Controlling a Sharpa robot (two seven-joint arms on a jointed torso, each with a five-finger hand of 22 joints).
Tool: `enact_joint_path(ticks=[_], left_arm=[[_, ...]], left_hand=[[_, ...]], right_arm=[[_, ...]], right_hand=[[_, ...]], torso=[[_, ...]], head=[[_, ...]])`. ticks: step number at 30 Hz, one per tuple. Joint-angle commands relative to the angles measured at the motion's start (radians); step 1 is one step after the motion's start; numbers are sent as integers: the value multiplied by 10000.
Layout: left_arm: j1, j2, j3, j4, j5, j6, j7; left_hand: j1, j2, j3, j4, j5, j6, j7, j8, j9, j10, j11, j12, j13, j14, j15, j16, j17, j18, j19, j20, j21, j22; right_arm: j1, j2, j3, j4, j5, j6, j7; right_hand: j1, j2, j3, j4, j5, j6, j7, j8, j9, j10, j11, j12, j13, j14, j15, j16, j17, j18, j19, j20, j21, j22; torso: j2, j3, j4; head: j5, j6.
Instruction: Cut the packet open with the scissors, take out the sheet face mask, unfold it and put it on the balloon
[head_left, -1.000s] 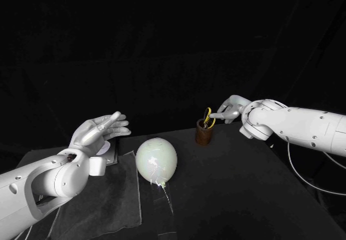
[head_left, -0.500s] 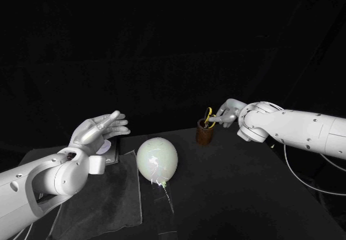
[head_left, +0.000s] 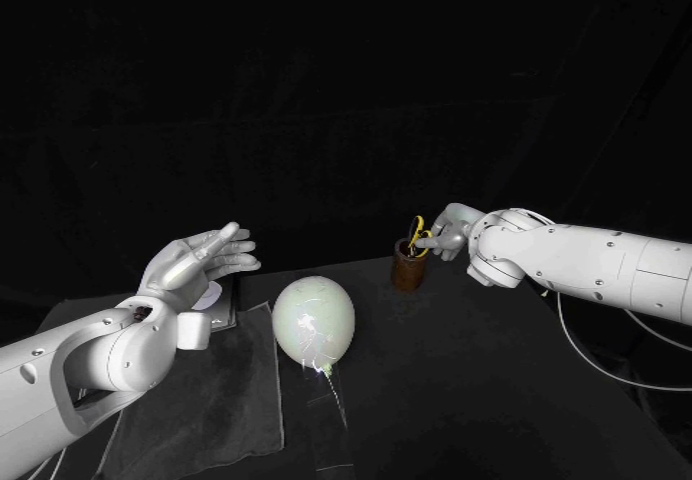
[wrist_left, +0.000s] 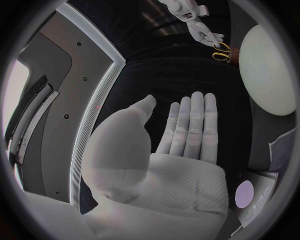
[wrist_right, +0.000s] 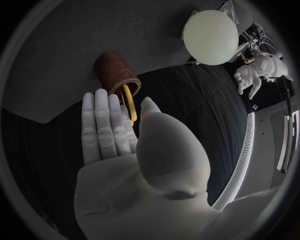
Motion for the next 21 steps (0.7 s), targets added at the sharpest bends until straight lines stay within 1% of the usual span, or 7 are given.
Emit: enact_joint_path(ticks=[1,8,12,17,19,20,21], left_arm=[[10,15,11,11,108,235,40],[10,10,11,-5,140,252,15],[10,11,11,-13,157,254,-8],[10,5,10,-22,174,245,-42],[10,2,10,-31,179,239,-58],[10,2,10,-35,181,237,-64],[10,2,10,-40,182,236,-71]], left_hand=[[14,89,-23,70,-7,-9,-7,-49,3,-5,41,-70,17,-85,8,-35,16,140,-6,68,-54,-20],[28,141,-47,136,-7,-6,-4,-53,3,-4,42,-73,23,-86,8,-33,36,141,5,70,-62,-31],[30,175,-66,184,-7,-8,3,-58,3,-6,46,-76,27,-87,9,-32,49,142,12,71,-67,-39],[44,212,-77,224,-6,-11,8,-63,2,-10,49,-80,30,-88,11,-31,62,142,19,72,-72,-46],[55,233,-83,247,-7,-16,14,-69,0,-16,53,-85,30,-91,12,-32,69,142,23,72,-76,-51],[55,233,-83,247,-7,-16,14,-69,0,-16,53,-85,30,-91,12,-32,69,142,23,72,-76,-51],[77,263,-91,275,-6,-30,25,-79,-3,-27,60,-93,31,-97,16,-34,78,142,28,73,-80,-57]], right_arm=[[-26,111,1,-171,-168,-290,-80],[-79,309,2,-368,-168,-532,-40],[-93,360,2,-398,-152,-758,32],[-99,341,2,-383,-85,-1037,121],[-100,312,2,-371,-28,-1189,172],[-100,298,2,-365,-3,-1251,195],[-100,279,2,-357,27,-1332,226]], right_hand=[[58,96,-66,-8,74,113,21,80,-1,124,-30,53,17,123,-28,86,-8,152,120,-18,82,21],[398,368,121,-9,539,289,-113,161,-29,359,-173,76,1,339,-148,211,13,154,311,-129,137,55],[1073,580,885,-4,-323,568,-291,239,-55,719,-360,82,2,647,-315,321,156,154,535,-285,224,114],[1592,399,1886,-58,-671,844,-444,294,-74,1056,-493,17,4,875,-456,368,347,141,702,-419,328,200],[1793,-22,2793,45,-654,988,-541,330,-77,1269,-452,-62,-3,1027,-474,389,497,125,789,-532,474,320],[1793,-22,2793,45,-654,988,-541,330,-77,1269,-452,-62,-3,1027,-474,389,497,125,789,-532,474,320],[2008,-216,3304,-174,-297,1121,-514,398,-51,1454,-601,-38,19,1106,-587,401,560,117,803,-586,586,408]], torso=[[2,1,6],[3,-1,0],[3,-6,2],[2,-5,-1],[-2,-2,-4],[-5,-1,-4],[-5,1,-4]], head=[[7,-8],[49,-9],[60,-8],[99,-16],[108,-13],[115,-10],[115,-10]])
